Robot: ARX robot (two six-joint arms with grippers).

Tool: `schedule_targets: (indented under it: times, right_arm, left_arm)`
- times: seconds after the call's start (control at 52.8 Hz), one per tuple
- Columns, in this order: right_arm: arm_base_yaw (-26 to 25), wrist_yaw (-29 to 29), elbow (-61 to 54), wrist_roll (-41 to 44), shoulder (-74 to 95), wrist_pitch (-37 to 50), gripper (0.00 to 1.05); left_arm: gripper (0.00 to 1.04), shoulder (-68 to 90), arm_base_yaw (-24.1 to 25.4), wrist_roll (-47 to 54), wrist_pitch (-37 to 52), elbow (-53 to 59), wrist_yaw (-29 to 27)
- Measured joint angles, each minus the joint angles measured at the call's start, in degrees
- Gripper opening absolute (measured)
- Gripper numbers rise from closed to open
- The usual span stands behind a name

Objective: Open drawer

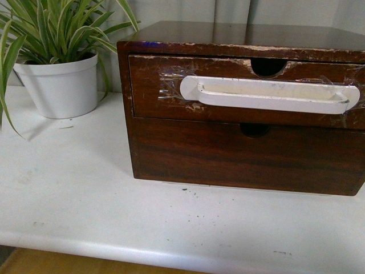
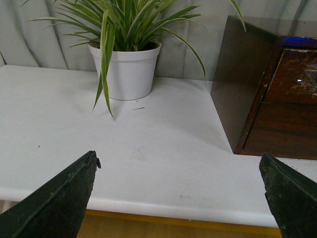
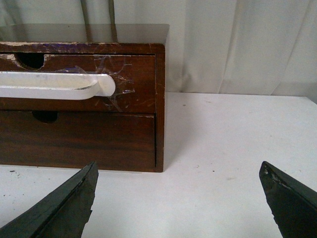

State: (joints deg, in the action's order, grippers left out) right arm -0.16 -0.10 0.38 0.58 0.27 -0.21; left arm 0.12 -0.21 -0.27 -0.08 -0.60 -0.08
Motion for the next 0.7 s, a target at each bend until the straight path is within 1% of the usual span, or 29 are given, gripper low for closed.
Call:
schedule_targets:
  times: [0.701]
  right_arm:
    - [0.0,0.0,0.0,0.0,0.0,0.0,0.96]
  left_arm:
    - [0.98,0.0,0.0,0.0,0.0,0.0,0.0]
